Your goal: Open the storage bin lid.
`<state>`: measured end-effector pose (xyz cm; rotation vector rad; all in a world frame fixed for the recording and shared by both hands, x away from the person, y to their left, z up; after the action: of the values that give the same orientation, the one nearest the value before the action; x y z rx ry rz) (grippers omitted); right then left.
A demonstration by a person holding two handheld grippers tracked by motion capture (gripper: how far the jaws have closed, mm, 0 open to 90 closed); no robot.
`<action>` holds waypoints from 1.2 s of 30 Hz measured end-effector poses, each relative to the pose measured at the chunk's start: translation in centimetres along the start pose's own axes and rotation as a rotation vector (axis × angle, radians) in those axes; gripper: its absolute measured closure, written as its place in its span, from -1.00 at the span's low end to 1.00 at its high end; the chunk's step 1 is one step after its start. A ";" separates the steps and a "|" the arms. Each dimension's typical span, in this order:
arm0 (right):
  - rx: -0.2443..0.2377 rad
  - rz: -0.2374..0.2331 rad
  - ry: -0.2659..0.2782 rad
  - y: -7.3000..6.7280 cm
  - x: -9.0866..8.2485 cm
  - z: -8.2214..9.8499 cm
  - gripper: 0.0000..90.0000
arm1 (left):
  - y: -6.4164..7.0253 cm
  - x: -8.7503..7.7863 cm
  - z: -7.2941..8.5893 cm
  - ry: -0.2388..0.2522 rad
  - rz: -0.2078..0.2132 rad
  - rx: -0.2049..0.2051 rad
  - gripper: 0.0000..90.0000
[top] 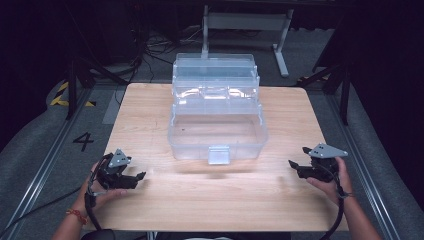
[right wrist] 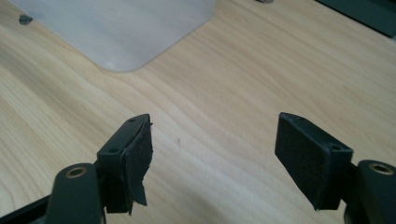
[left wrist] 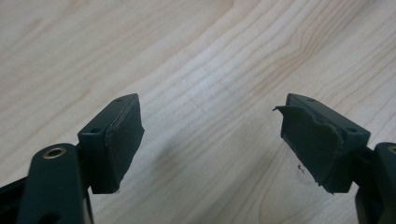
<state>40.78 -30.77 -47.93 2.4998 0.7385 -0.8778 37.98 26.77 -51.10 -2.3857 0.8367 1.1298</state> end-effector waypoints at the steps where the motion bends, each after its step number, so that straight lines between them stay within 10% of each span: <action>1: 0.001 0.003 -0.005 0.0 -0.1 0.4 -0.37 | 0.1 0.1 0.2 -0.006 0.003 0.004 -0.54; 13: 0.124 -0.028 -0.041 -0.5 -0.1 5.8 -0.51 | 0.0 0.5 1.5 0.035 0.021 -0.063 -0.61; 21: 0.198 -0.077 -0.072 0.0 0.0 6.5 -0.54 | -0.1 0.6 1.6 0.027 0.030 -0.089 -0.66; 36: 0.193 -0.083 -0.075 -0.1 0.1 6.5 -0.60 | -0.1 0.7 1.5 0.012 0.033 -0.095 -0.72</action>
<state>37.82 -33.95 -52.70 2.6011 0.7699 -1.1145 37.55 27.37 -52.54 -2.4662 0.8470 1.1946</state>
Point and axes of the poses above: each handheld gripper's, and its own axes: x roughly forward along the jaws, z roughly out of its underside, y roughly to its right, the point moved 6 cm from there along x, roughly forward along the jaws, and after that the axes turned 4 degrees about -y, right-handed, at the moved point
